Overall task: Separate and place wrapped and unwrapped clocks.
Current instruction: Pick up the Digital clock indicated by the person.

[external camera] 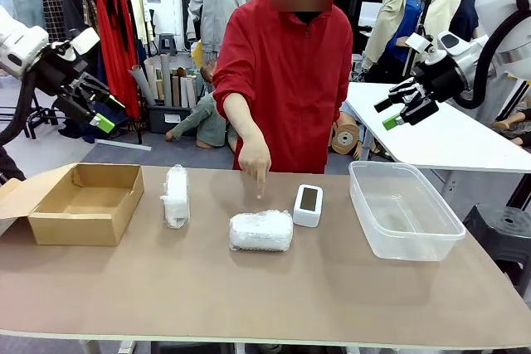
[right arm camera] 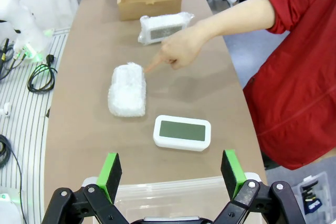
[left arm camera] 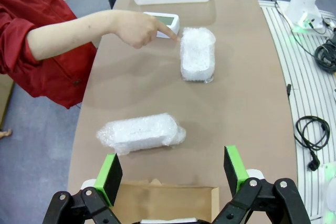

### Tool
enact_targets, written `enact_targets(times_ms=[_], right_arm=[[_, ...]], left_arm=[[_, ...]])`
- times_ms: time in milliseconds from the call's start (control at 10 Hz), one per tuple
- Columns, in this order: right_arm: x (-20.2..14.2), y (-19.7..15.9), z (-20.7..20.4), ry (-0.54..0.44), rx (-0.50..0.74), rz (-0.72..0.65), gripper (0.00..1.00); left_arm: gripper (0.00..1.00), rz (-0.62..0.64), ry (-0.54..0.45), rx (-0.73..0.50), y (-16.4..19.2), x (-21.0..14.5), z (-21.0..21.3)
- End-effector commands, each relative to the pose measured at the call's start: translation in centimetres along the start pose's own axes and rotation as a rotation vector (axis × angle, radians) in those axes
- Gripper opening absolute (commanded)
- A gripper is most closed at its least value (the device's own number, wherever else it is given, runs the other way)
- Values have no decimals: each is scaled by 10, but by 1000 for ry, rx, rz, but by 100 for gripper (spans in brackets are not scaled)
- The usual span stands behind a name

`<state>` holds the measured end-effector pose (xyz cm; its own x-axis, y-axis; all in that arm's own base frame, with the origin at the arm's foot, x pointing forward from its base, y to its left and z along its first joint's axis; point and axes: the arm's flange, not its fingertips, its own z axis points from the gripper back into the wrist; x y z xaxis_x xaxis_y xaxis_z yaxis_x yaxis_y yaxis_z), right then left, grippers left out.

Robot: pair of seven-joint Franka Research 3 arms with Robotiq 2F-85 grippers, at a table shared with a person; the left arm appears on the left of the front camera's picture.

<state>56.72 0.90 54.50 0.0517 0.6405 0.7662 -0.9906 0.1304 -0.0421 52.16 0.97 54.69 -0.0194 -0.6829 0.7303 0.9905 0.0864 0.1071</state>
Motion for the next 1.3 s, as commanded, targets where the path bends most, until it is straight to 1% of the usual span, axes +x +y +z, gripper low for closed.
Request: enact_targets(times_ms=[0,1200], right_arm=[[0,-1,1,1,-5,0,100],[0,-1,1,1,-5,0,100]], left_arm=[[100,-5,1,9,1,1,2],[100,-5,1,9,1,1,2]])
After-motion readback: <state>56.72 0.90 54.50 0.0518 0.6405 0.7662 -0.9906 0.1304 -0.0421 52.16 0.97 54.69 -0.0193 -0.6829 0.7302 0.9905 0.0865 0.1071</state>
